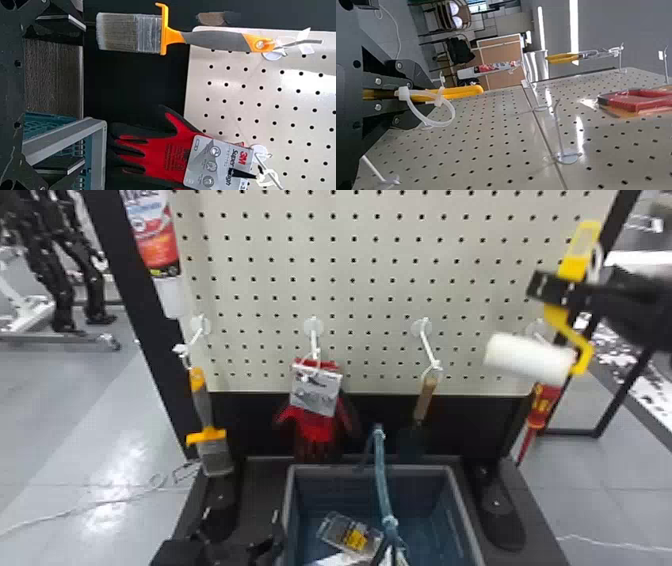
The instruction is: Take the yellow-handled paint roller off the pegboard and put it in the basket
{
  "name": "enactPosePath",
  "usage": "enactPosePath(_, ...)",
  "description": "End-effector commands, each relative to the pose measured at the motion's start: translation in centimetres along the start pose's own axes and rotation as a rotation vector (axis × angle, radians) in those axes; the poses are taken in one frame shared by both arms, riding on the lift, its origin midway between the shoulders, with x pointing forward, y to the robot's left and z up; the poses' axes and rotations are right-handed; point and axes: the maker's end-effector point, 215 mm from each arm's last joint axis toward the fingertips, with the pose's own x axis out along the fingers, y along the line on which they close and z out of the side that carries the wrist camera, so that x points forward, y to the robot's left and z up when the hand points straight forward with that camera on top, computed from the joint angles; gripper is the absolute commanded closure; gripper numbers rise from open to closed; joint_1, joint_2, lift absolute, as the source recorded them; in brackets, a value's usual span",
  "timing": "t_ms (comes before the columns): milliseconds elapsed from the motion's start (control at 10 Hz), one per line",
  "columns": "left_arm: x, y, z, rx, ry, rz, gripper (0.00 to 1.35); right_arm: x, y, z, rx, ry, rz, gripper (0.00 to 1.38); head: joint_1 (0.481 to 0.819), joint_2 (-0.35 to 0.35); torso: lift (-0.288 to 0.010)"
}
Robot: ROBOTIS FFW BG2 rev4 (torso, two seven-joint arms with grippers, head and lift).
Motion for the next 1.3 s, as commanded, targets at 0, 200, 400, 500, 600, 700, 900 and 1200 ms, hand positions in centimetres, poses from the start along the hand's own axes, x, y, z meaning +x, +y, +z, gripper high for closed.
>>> enactPosePath(0, 0.0, 0.0, -0.1, -0.001, 0.002, 0.000, 0.13, -0.6, -0.6, -4.2, 0.082, -0.014, -0.020, 1.28, 0.549, 0.000, -0.100)
enactPosePath(200, 0.0, -0.1, 0.0, -0.001, 0.002, 0.000, 0.13, -0.8, -1.3, -8.9, 0.159, -0.007, -0.038, 1.28, 0.549, 0.000, -0.100)
enactPosePath(400, 0.0, 0.0, -0.1, -0.005, 0.002, 0.005, 0.13, -1.1, -1.7, -11.9, 0.192, -0.004, -0.051, 1.28, 0.549, 0.000, -0.100)
enactPosePath(500, 0.0, 0.0, -0.1, -0.006, 0.001, 0.007, 0.13, -1.5, -2.3, -13.3, 0.210, 0.002, -0.065, 1.28, 0.549, 0.000, -0.100)
enactPosePath(600, 0.0, -0.1, -0.1, -0.005, 0.001, 0.005, 0.13, -1.5, -2.2, -14.2, 0.235, -0.005, -0.067, 1.28, 0.549, 0.000, -0.100)
enactPosePath(700, 0.0, -0.2, -0.2, -0.006, 0.004, 0.006, 0.13, -0.9, -1.7, -16.5, 0.281, -0.004, -0.062, 1.28, 0.549, 0.000, -0.100)
enactPosePath(900, 0.0, -0.1, -0.2, -0.009, 0.003, 0.010, 0.13, 0.7, -0.9, -21.2, 0.369, -0.005, -0.023, 1.28, 0.549, 0.000, -0.100)
enactPosePath(1200, 0.0, 0.0, -0.1, -0.010, -0.002, 0.013, 0.13, 4.1, 0.5, -27.0, 0.463, 0.029, 0.052, 1.28, 0.549, 0.000, -0.100)
